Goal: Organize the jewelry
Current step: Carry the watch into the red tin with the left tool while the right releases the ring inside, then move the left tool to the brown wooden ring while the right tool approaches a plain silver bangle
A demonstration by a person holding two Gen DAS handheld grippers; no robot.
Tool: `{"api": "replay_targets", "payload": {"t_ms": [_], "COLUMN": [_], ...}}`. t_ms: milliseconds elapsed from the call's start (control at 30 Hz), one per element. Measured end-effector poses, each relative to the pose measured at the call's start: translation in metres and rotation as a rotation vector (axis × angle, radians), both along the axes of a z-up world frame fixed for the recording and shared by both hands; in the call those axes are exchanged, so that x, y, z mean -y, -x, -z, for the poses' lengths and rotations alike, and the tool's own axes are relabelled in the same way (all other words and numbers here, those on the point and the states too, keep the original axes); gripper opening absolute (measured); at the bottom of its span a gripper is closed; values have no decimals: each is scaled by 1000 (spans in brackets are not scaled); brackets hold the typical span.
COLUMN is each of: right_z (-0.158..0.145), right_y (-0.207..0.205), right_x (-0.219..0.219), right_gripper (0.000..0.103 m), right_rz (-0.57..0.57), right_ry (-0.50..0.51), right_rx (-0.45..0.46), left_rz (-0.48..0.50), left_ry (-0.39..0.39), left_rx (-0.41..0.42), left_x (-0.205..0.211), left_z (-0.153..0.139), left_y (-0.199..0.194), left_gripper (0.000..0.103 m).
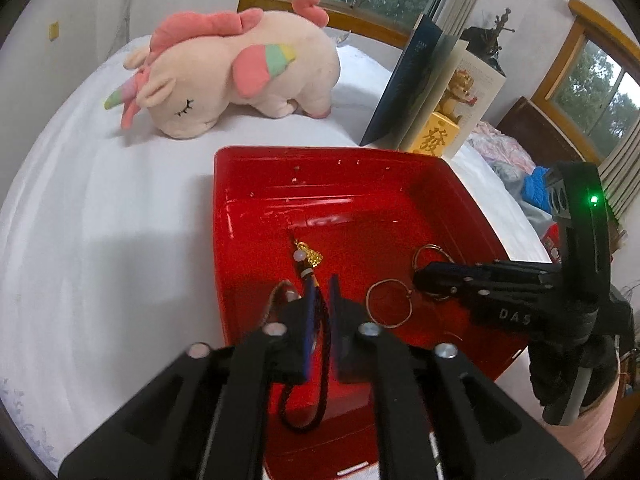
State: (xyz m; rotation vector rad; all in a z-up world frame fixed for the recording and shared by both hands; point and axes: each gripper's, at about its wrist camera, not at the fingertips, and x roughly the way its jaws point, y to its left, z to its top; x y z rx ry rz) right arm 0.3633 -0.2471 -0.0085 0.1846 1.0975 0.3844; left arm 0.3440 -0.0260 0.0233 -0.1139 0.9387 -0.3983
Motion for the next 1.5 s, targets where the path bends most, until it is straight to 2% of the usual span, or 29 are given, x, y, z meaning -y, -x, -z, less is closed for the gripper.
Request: {"api": "replay_targets", "payload": {"t_ms": [67,167,267,333,400,567,733,800,1067,1333,1500], "right_z": [-7,-17,-29,-37,-44,-60,-62,-60,-46,-17,-7], "right_y": [4,10,22,30,38,71,101,112,152,174,181], "right_x": [3,6,11,14,16,18,19,21,14,4,10], "right_gripper": [23,23,23,23,23,23,23,23,23,23,23], "right_rz": [3,0,-5,-8,-13,-36,-48,-47,-72,-104,-99], "right_ry": [-14,-13,-15,-14,-16,-5,3,2,7,38,42], "right_rx": [16,43,73,93,112,167,192,191,184,115,91], "left_rz": [-6,-7,-8,-23,-24,-43,-84,-96,-119,-70,-45], "left_ry": [1,-22,-23,-44,-50,-70,-109,-118,-158,-175,-175], "left_rx": [16,45,65,100,112,101,103,107,120,48,-13], "left_x": [-1,1,0,0,-1,-7,-12,-14,-17,-15,-16], "left_z": [-5,-12,-19,-26,-30,-32,-28,-25,-14,15,34], "left_y": [5,14,25,35,44,66,92,105,143,168,175], "left_gripper": [31,34,50,52,61,63,72,82,84,84,80]}}
